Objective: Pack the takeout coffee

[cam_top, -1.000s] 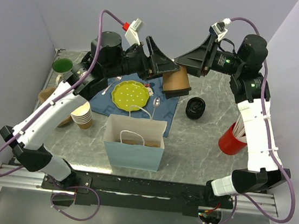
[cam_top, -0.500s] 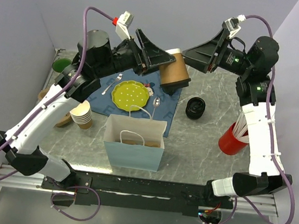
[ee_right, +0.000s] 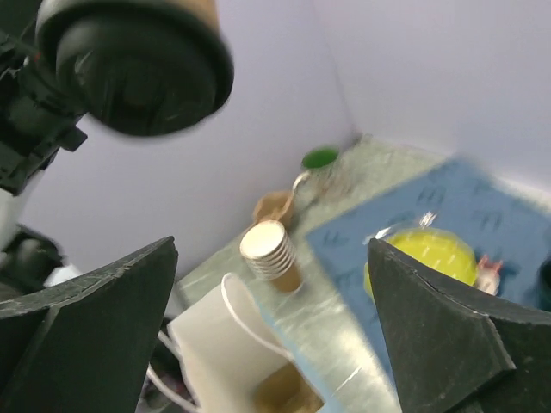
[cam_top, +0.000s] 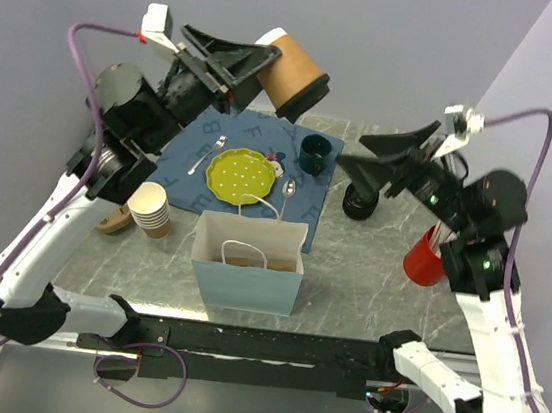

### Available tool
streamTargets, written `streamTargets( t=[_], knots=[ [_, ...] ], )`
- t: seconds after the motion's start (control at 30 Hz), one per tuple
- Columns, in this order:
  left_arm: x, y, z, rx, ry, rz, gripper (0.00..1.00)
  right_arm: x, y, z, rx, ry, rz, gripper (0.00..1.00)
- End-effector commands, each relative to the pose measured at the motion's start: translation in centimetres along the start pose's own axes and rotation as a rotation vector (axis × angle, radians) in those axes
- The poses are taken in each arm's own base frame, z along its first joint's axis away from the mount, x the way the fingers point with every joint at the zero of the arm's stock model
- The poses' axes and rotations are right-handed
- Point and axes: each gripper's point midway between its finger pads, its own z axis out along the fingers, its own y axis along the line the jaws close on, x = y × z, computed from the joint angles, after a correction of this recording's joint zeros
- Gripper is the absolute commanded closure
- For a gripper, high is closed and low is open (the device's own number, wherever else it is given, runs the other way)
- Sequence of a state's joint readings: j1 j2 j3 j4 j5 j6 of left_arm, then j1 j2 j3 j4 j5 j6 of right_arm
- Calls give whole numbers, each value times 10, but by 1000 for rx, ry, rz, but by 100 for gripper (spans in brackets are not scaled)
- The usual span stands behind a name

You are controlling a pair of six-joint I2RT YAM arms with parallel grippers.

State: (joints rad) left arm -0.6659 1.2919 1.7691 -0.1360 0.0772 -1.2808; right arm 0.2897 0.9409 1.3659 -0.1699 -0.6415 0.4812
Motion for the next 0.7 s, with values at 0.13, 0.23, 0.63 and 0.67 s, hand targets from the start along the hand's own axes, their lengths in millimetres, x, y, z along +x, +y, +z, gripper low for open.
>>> streamTargets(
  t=[0.13, 0.23, 0.63, 0.67],
  knots=[
    [-18, -34, -7, 131, -81, -193, 41, -37, 39, 10, -89, -229, -361, 0],
    [-13, -34, -5, 141, -52, -243, 42, -49, 52, 17, -108, -274, -436, 0],
    [-11, -27, -15, 125, -52, -323, 43, -74, 69, 42, -90, -425, -678, 0],
    [-11, -23, -16, 119, -57, -330, 44, -76, 65, 44, -62, -426, -684, 1]
  ],
)
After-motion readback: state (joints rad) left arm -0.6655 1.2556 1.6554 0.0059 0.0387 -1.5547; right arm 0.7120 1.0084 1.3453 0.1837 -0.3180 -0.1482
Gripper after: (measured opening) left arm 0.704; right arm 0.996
